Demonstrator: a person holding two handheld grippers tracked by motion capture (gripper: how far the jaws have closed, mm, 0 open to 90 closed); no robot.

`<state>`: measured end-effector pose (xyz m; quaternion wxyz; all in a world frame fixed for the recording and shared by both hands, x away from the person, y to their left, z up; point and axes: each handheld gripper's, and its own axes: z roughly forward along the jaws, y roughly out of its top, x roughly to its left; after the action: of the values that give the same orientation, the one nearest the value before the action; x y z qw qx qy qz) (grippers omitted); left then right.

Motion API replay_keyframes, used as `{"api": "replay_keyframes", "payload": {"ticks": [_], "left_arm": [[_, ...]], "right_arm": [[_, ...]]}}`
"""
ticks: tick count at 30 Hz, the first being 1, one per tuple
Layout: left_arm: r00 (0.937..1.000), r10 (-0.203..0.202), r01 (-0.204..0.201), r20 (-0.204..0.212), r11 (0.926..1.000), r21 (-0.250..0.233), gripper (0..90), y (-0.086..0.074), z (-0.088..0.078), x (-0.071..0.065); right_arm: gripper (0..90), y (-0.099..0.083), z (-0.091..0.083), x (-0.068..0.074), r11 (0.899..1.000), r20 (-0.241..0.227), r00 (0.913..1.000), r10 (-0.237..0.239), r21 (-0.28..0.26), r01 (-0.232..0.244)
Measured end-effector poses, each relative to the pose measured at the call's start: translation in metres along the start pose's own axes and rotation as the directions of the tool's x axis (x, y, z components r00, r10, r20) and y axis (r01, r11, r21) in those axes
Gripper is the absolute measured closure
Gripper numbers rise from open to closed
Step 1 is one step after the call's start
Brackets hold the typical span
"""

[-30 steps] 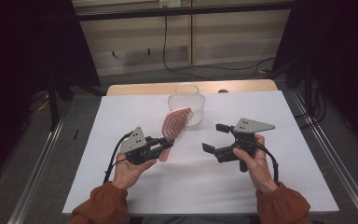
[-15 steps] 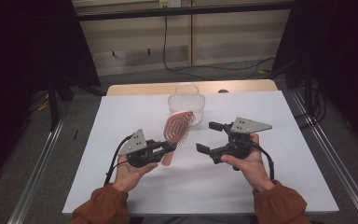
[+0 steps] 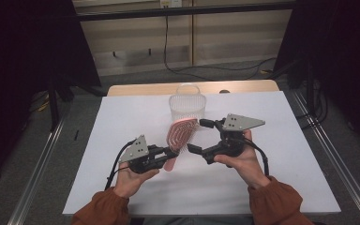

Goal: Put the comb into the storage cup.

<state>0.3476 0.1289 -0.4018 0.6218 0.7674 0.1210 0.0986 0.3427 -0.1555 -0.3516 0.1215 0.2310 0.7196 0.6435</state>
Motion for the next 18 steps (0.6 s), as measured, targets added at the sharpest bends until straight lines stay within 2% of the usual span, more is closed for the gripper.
{"api": "replay_keyframes", "payload": {"ticks": [4,13,18], "left_arm": [[1.0000,0.002,-0.002,0.003,1.0000,0.000,81.4,-0.001,0.000,0.001],[0.9996,-0.014,0.014,0.023,0.9999,0.004,81.4,-0.004,0.004,0.000],[0.9989,-0.019,0.019,0.042,0.9998,-0.004,81.4,-0.004,0.005,-0.001]], "right_arm": [[3.8,0.003,0.004,-0.001,1.000,-0.003,1.0000,-0.005,-0.022,0.005],[4.2,0.005,0.015,-0.003,1.000,-0.029,0.9996,-0.005,-0.026,0.005],[8.4,0.001,0.022,-0.004,1.000,-0.075,0.9972,-0.001,-0.009,0.000]]}}
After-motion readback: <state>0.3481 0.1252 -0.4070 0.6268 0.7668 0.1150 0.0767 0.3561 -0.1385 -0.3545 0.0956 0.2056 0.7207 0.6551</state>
